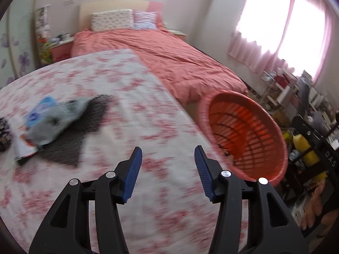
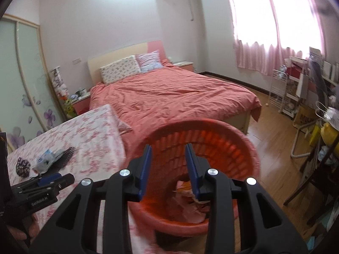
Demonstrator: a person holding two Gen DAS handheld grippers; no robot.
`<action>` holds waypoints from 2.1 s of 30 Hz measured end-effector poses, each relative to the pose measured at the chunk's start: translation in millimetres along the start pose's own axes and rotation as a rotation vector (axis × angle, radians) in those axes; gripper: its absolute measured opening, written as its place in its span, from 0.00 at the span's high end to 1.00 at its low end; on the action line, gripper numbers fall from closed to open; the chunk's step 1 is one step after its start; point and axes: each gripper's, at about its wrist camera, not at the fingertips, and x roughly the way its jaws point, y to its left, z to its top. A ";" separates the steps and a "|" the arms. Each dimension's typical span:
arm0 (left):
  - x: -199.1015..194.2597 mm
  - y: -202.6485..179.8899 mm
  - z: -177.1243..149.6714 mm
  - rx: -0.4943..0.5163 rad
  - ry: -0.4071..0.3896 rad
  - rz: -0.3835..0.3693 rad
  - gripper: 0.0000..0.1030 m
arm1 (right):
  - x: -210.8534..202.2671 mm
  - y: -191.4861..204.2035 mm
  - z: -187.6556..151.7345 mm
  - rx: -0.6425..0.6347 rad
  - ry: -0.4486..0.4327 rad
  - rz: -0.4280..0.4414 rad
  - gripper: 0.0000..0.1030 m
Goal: Collect trash
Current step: 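Carry the snack bag and green cloth over the orange basket and open both grippers, then move back to the bedspread and grasp the white-and-red paper packet with the right gripper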
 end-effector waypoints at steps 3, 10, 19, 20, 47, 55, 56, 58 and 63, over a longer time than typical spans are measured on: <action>-13.7 26.9 -3.4 -0.037 -0.018 0.044 0.49 | 0.0 28.3 -0.1 -0.036 0.009 0.037 0.68; -45.3 95.0 -16.5 -0.122 -0.052 0.156 0.49 | 2.4 100.3 -6.0 -0.127 0.044 0.132 0.68; -80.0 176.0 -35.6 -0.232 -0.084 0.296 0.48 | 10.8 193.7 -24.9 -0.228 0.117 0.273 0.68; -82.1 181.8 -37.3 -0.239 -0.086 0.306 0.48 | 11.7 202.8 -27.3 -0.238 0.125 0.286 0.68; -113.1 265.4 -60.5 -0.374 -0.098 0.346 0.48 | 67.0 359.0 -86.0 -0.444 0.310 0.360 0.88; -107.2 263.4 -58.3 -0.367 -0.085 0.348 0.48 | 74.4 358.4 -88.9 -0.453 0.325 0.339 0.88; -106.6 263.1 -57.9 -0.366 -0.084 0.349 0.48 | 76.2 359.5 -89.1 -0.452 0.330 0.335 0.86; -106.3 262.5 -57.2 -0.364 -0.083 0.352 0.48 | 76.6 360.0 -88.6 -0.449 0.327 0.331 0.84; -107.0 262.0 -56.0 -0.364 -0.088 0.355 0.42 | 79.7 362.6 -87.0 -0.448 0.325 0.323 0.88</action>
